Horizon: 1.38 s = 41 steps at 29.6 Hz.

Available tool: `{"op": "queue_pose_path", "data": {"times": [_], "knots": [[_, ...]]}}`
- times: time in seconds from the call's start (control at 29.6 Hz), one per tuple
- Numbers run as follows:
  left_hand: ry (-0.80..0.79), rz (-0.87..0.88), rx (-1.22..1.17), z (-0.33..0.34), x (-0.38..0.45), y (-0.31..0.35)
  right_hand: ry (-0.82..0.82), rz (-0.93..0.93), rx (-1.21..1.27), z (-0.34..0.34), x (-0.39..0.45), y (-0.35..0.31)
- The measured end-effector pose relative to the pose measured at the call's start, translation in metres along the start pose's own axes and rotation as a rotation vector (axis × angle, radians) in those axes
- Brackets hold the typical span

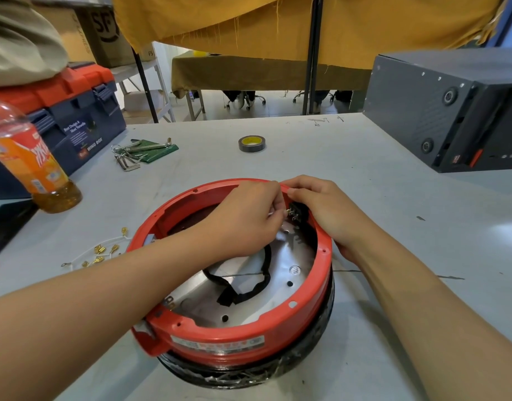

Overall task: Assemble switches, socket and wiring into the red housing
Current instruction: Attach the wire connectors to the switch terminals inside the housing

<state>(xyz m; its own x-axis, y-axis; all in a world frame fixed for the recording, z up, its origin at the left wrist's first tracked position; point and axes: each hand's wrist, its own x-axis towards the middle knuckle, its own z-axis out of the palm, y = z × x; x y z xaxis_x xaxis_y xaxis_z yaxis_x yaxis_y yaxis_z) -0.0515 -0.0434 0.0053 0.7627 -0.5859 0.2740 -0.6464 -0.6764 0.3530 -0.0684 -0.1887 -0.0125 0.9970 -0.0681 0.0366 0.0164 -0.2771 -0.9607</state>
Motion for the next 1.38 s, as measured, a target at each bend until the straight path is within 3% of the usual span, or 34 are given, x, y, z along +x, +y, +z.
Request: {"op": "queue_pose_path", "data": {"times": [0.64, 0.91, 1.15, 1.38], "knots": [[-0.075, -0.074, -0.217, -0.018, 0.002, -0.005, -0.031, -0.025, -0.043, -0.006, 0.001, -0.001], [0.049, -0.162, -0.262, -0.054, -0.009, -0.03, -0.012, -0.027, -0.091, -0.014, 0.002, 0.0], [0.285, -0.414, -0.378, -0.07, -0.048, -0.091, 0.022, -0.019, -0.106, -0.017, 0.003, 0.001], [0.168, -0.642, -0.258, -0.048, -0.064, -0.134, 0.063, -0.011, -0.084, -0.017, 0.001, -0.002]]}}
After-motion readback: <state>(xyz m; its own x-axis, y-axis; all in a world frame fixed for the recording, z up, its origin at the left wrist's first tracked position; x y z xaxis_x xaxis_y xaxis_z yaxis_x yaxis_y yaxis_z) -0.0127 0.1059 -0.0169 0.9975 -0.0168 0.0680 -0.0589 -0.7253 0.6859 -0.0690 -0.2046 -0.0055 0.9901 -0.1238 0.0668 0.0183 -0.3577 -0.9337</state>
